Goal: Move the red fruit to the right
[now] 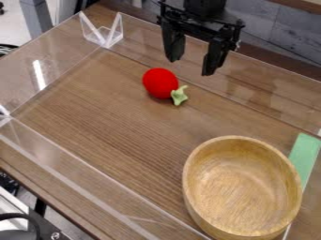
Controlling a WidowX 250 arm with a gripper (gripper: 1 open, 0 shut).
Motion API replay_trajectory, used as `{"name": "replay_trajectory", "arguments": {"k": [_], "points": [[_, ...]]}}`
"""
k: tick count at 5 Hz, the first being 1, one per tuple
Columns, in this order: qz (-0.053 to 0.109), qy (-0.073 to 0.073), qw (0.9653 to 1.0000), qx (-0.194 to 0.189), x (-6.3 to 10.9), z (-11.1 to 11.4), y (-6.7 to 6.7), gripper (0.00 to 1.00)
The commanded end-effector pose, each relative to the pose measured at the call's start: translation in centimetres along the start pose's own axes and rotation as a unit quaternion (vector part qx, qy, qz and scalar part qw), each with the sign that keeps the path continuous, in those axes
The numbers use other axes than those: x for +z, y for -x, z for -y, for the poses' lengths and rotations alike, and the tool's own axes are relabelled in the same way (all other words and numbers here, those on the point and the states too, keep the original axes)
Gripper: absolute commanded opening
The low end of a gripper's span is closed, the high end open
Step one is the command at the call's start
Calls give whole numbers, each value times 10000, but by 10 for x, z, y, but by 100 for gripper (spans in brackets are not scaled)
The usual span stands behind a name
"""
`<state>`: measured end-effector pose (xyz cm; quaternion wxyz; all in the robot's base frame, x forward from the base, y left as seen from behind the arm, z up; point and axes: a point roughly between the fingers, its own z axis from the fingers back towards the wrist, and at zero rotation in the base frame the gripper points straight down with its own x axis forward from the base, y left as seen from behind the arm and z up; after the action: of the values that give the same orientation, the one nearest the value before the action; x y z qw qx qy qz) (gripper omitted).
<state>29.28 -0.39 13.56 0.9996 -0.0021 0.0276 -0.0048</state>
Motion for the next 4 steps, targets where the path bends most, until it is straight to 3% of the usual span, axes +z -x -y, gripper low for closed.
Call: {"name": "replay_trajectory", "arguments": {"k": [1,3,4], "points": [[-10,43,9995,316,-8,-13,-4,100],[137,154,9937,1102,-24,-52,-13,100],[270,171,9930,1133,-34,-65,-19,100]]}}
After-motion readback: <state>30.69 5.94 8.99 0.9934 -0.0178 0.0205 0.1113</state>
